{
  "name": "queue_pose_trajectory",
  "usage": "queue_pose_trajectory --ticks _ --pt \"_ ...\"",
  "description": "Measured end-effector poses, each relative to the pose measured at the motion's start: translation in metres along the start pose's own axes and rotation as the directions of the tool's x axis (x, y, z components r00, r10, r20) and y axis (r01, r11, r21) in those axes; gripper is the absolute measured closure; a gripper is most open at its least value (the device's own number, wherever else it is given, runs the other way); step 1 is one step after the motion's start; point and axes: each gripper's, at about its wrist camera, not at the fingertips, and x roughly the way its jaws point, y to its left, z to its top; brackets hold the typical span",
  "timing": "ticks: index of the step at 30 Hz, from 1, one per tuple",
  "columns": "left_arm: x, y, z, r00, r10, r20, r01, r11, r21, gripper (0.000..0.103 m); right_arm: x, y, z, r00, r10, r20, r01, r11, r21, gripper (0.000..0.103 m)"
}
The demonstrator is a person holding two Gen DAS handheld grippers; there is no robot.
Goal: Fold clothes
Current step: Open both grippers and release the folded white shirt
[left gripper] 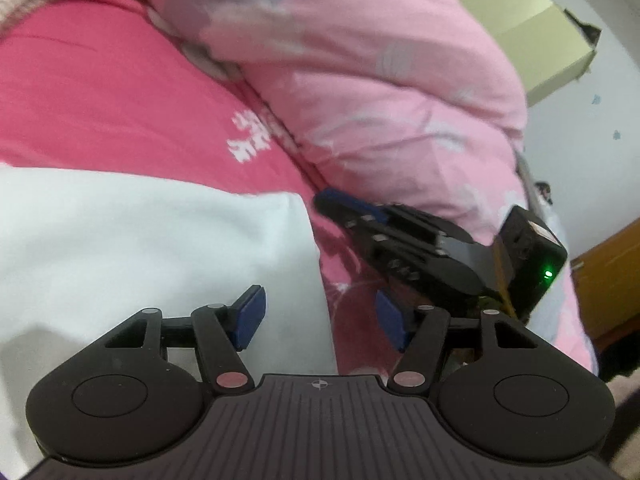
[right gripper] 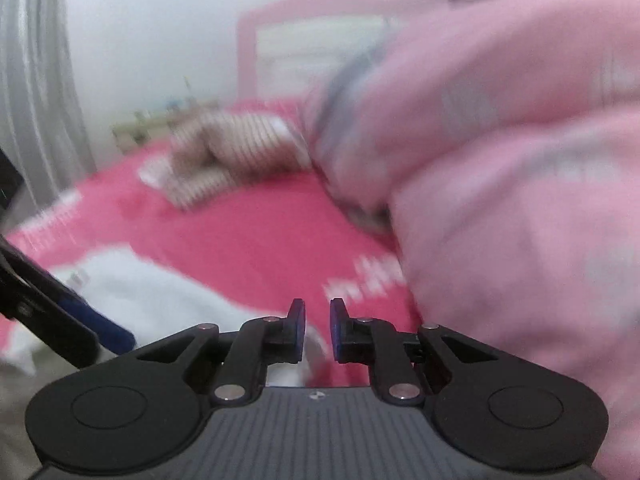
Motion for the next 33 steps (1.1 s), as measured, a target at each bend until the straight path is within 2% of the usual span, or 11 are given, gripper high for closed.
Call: queue_pose_trajectory --ticks 4,8,10,13,15,18,20,21,23,29,33 --pt "-0.03 0.016 -0.006 0.993 0.102 0.058 -0.102 0.995 0.006 0.042 0.005 0.021 0.003 0.997 0.074 -0.005 -0.074 0.996 -0.059 0.089" --pt "-0.05 0.046 -0.017 0.967 0.234 0.097 -0.228 0.971 -0.073 0.042 0.019 -0.005 -0.035 0.987 0.007 -0.159 0.005 0.997 0.073 0.086" --pt "-0.061 0.054 -0.016 0.963 0.239 0.125 -0.226 0.968 -0.114 0.042 0.009 -0.014 -0.034 0.99 0.016 -0.14 0.007 0.986 0.165 0.087" --pt "-0.076 0.056 -0.008 0.953 0.241 0.186 -0.22 0.967 -0.125 0.042 -0.008 0.007 -0.009 0.999 -0.008 -0.047 0.011 0.998 0.065 0.087" --pt "-0.079 0.055 0.004 0.945 0.239 0.225 -0.218 0.969 -0.113 0.042 -0.008 0.016 0.002 0.999 0.036 0.002 -0.036 0.997 0.062 0.087" --pt "-0.066 0.068 0.018 0.92 0.292 0.262 -0.275 0.956 -0.098 0.042 0.009 0.022 -0.006 0.999 0.039 -0.012 -0.038 0.998 0.044 0.087" --pt "-0.054 0.084 0.02 0.895 0.357 0.267 -0.341 0.934 -0.106 0.045 0.026 0.012 -0.021 0.997 -0.002 -0.081 0.009 0.996 0.092 0.09" --pt "-0.051 0.092 0.021 0.893 0.357 0.274 -0.338 0.934 -0.116 0.05 0.033 0.004 -0.03 0.993 -0.019 -0.116 0.035 0.99 0.136 0.095" --pt "-0.051 0.098 0.023 0.889 0.353 0.293 -0.334 0.936 -0.114 0.05 0.031 -0.008 -0.042 0.995 -0.002 -0.098 0.026 0.97 0.241 0.095" --pt "-0.055 0.096 0.034 0.89 0.368 0.27 -0.346 0.929 -0.128 0.049 0.027 0.001 -0.035 0.99 -0.077 -0.119 0.101 0.972 0.211 0.086" --pt "-0.081 0.078 0.025 0.875 0.382 0.296 -0.354 0.924 -0.146 0.047 -0.003 0.014 -0.022 0.989 -0.135 -0.055 0.141 0.979 0.144 0.086"
